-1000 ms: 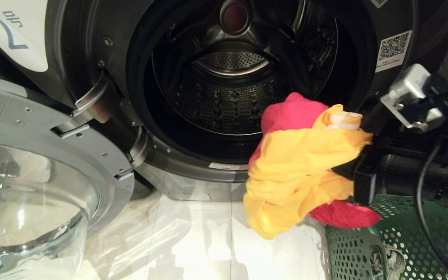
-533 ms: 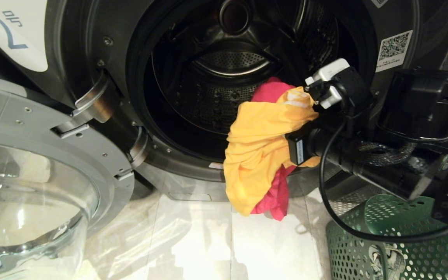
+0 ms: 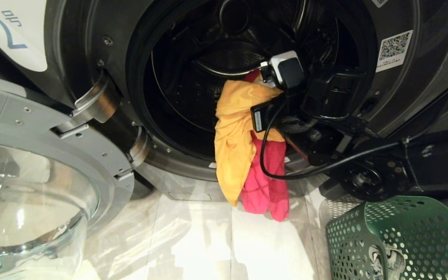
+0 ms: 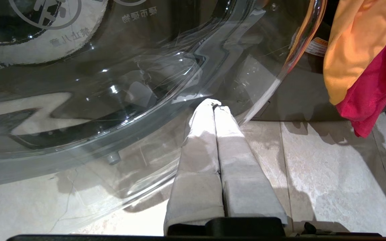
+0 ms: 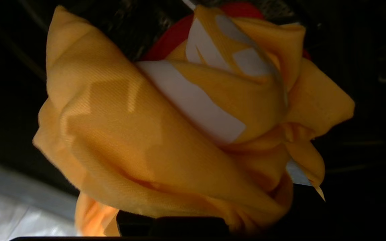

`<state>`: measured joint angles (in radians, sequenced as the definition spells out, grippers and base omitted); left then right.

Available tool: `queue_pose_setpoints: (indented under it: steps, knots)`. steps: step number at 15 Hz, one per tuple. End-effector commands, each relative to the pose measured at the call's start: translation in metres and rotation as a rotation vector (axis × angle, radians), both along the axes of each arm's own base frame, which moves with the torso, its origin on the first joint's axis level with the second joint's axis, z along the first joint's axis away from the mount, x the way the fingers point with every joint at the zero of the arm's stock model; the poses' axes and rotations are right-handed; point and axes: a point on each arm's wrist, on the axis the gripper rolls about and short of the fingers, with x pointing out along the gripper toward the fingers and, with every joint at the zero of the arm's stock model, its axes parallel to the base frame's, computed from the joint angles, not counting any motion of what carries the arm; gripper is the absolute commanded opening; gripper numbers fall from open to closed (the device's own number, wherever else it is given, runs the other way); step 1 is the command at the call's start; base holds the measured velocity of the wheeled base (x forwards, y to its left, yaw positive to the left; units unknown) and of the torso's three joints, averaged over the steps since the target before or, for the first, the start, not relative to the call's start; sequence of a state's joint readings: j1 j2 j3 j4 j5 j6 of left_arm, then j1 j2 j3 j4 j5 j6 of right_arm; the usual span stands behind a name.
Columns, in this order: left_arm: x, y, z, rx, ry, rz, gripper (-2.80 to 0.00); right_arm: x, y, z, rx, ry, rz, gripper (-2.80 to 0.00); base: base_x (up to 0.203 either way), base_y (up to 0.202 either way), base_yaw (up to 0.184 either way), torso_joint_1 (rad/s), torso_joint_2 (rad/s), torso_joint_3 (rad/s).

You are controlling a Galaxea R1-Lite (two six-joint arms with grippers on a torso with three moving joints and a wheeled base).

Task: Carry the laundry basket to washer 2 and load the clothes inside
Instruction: Place the clothes into the washing machine

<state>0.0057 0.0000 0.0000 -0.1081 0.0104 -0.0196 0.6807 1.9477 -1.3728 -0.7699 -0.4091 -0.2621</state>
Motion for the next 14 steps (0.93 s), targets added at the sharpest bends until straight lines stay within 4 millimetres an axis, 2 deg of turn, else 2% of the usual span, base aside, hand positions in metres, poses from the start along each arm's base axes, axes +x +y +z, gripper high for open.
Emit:
queue_pose_setpoints:
  steps: [1,4,6,8,11,14]
  knots:
    - [0.003,0.0,-0.011,-0.001,0.039,0.001,-2.8,0.036,0.017,-0.003,0.043,-0.046,-0.054,-2.8,0.0,0.0,0.0,0.0,0.0,0.0]
    - [0.003,0.0,-0.011,-0.001,0.039,0.001,-2.8,0.069,0.023,0.008,0.102,-0.135,-0.113,-2.8,0.0,0.0,0.0,0.0,0.0,0.0]
    - [0.003,0.0,-0.011,-0.001,0.039,0.001,-2.8,0.089,0.023,0.005,0.083,-0.176,-0.154,-2.8,0.0,0.0,0.0,0.0,0.0,0.0]
    - [0.003,0.0,-0.011,-0.001,0.039,0.002,-2.8,0.102,0.012,0.001,-0.004,-0.201,-0.206,-2.8,0.0,0.0,0.0,0.0,0.0,0.0]
    - [0.003,0.0,-0.011,-0.001,0.039,0.001,-2.8,0.098,0.007,0.014,-0.01,-0.299,-0.193,-2.8,0.0,0.0,0.0,0.0,0.0,0.0]
    - [0.003,0.0,-0.011,-0.001,0.039,0.001,-2.8,0.088,0.002,0.031,-0.035,-0.503,-0.211,-2.8,0.0,0.0,0.0,0.0,0.0,0.0]
